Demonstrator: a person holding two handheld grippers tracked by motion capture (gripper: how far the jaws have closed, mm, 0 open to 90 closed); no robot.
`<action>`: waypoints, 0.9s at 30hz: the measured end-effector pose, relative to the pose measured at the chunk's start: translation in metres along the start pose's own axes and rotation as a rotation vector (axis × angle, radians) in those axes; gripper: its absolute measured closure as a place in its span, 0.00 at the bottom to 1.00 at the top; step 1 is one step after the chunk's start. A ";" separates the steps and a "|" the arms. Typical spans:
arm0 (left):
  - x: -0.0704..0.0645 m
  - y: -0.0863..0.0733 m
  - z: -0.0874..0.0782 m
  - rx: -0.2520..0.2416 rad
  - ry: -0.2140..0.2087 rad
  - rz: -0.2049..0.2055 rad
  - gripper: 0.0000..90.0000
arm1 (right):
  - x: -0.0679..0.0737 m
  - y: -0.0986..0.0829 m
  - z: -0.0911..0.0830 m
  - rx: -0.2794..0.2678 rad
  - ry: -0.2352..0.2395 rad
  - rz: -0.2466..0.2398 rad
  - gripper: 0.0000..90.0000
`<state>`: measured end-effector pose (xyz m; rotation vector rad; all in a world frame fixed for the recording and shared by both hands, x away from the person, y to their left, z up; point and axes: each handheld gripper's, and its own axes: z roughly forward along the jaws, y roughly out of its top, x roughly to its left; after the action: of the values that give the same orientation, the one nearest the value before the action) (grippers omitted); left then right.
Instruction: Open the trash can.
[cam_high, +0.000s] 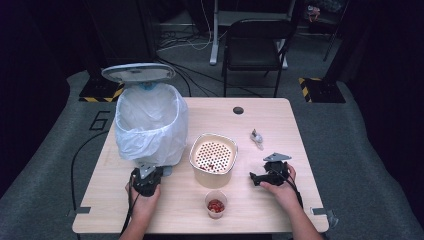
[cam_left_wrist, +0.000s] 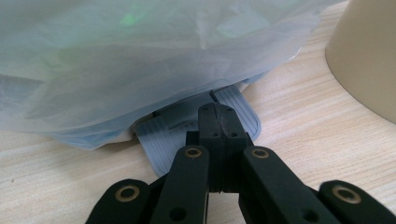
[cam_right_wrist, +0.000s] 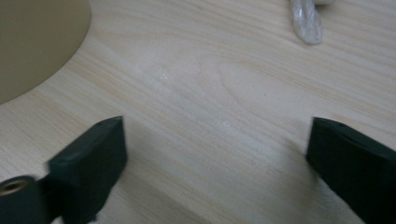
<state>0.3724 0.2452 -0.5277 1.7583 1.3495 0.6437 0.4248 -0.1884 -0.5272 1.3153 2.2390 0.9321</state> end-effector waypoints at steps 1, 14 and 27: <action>-0.001 0.000 0.000 -0.003 0.005 0.001 1.00 | -0.001 0.001 -0.001 -0.004 0.001 -0.010 0.16; -0.004 -0.001 0.000 -0.002 0.024 0.045 1.00 | -0.007 0.027 -0.022 -0.020 0.015 0.014 0.36; -0.003 0.000 -0.001 0.017 0.040 0.100 1.00 | -0.024 0.060 -0.018 -0.053 0.009 0.029 0.42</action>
<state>0.3710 0.2427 -0.5269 1.8449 1.3035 0.7278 0.4628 -0.1947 -0.4724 1.3256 2.1918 1.0028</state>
